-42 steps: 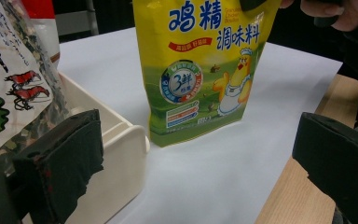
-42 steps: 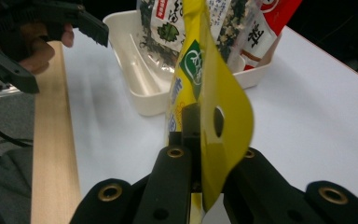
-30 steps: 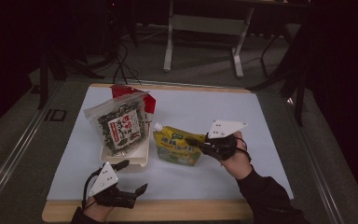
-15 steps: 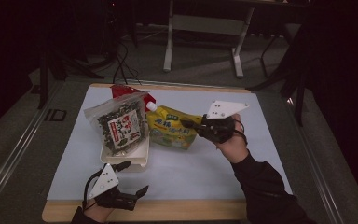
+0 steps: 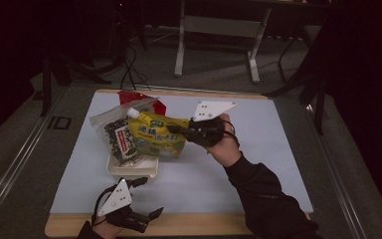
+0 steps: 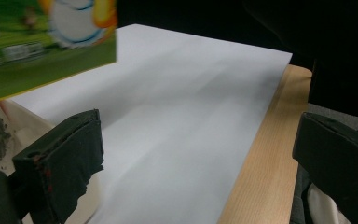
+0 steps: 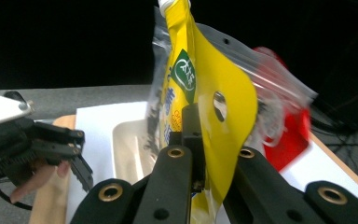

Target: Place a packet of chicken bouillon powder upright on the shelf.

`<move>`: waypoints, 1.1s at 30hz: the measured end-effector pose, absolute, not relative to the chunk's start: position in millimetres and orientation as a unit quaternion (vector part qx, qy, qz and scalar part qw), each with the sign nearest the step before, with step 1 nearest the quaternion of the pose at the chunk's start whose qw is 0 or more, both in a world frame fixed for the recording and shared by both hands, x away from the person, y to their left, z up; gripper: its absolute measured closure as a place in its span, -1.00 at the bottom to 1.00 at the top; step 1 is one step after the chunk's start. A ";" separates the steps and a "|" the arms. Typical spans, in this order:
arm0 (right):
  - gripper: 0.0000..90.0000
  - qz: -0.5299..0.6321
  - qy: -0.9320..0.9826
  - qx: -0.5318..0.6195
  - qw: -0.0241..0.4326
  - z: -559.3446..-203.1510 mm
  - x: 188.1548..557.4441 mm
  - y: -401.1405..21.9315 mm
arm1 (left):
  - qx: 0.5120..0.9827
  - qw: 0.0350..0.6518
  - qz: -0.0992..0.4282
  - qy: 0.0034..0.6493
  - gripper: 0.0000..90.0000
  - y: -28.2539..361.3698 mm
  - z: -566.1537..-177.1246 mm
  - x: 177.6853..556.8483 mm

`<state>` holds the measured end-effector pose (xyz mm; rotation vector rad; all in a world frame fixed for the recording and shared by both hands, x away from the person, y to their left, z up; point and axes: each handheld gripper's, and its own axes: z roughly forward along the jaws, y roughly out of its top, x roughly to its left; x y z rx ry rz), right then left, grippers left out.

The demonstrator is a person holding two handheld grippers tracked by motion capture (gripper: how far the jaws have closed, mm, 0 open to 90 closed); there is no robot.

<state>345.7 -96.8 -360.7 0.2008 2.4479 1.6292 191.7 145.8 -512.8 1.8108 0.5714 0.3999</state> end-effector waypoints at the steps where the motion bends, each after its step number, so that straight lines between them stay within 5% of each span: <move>1: 1.00 0.550 0.827 0.065 0.095 -361.1 345.5 -93.5 | 0.771 0.565 0.169 0.242 -0.93 145.4 -513.2 191.5; 18: 1.00 0.558 0.829 0.027 0.026 -386.0 346.7 -28.8 | 0.782 0.551 0.166 0.238 -0.93 141.7 -518.9 189.1; 33: 1.00 0.562 0.827 0.012 0.005 -395.2 340.6 -23.5 | 0.782 0.550 0.169 0.240 -0.93 142.7 -519.0 189.8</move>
